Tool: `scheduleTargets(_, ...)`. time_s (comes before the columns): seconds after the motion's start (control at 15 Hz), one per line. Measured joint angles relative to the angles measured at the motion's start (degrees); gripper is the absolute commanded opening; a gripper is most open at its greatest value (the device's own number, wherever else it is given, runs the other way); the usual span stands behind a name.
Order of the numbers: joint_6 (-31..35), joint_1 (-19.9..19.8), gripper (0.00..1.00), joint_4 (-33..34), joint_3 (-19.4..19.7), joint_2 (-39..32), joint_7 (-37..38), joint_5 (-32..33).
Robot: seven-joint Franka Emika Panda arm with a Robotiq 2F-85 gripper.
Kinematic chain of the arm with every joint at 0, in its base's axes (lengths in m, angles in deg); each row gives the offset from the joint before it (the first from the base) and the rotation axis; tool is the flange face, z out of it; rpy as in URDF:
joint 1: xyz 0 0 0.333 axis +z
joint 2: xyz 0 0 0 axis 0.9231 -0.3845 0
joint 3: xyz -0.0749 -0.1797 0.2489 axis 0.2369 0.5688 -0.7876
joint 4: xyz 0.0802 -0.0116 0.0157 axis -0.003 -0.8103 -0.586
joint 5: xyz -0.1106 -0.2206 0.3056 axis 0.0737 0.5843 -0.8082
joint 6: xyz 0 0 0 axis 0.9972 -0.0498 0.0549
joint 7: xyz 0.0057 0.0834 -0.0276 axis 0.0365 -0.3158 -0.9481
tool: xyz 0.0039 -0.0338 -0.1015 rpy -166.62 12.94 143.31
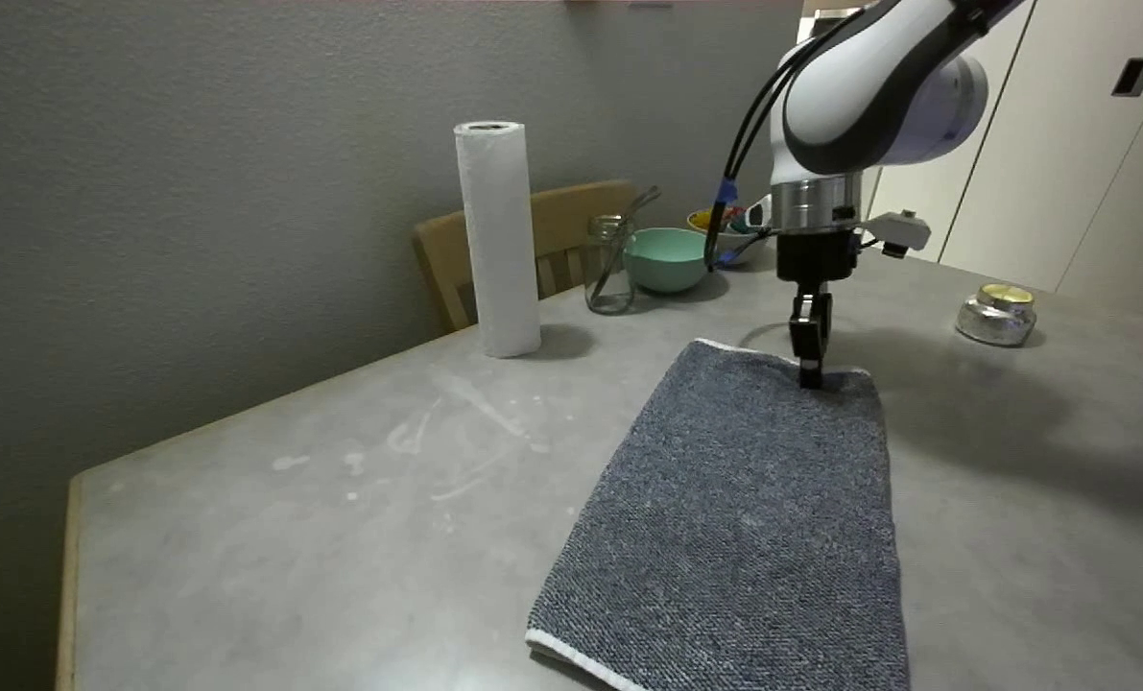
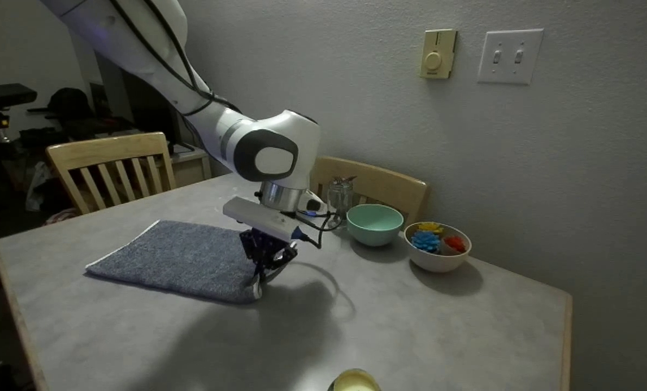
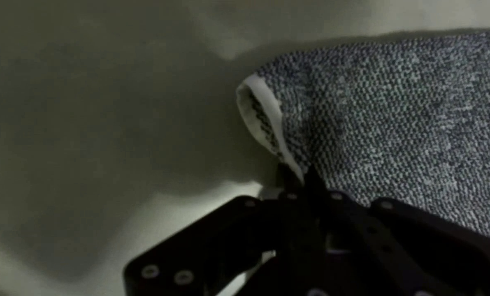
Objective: Fold the towel
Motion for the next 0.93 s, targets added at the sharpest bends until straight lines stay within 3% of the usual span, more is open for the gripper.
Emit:
scheduleTargets(0.53,-0.77,12.25,0.02,-7.97,4.47,11.61,31.59,7.05)
scheduleTargets(0.93,-5.22,15.37,0.02,-8.92,1.83,14.45,31.88,6.92)
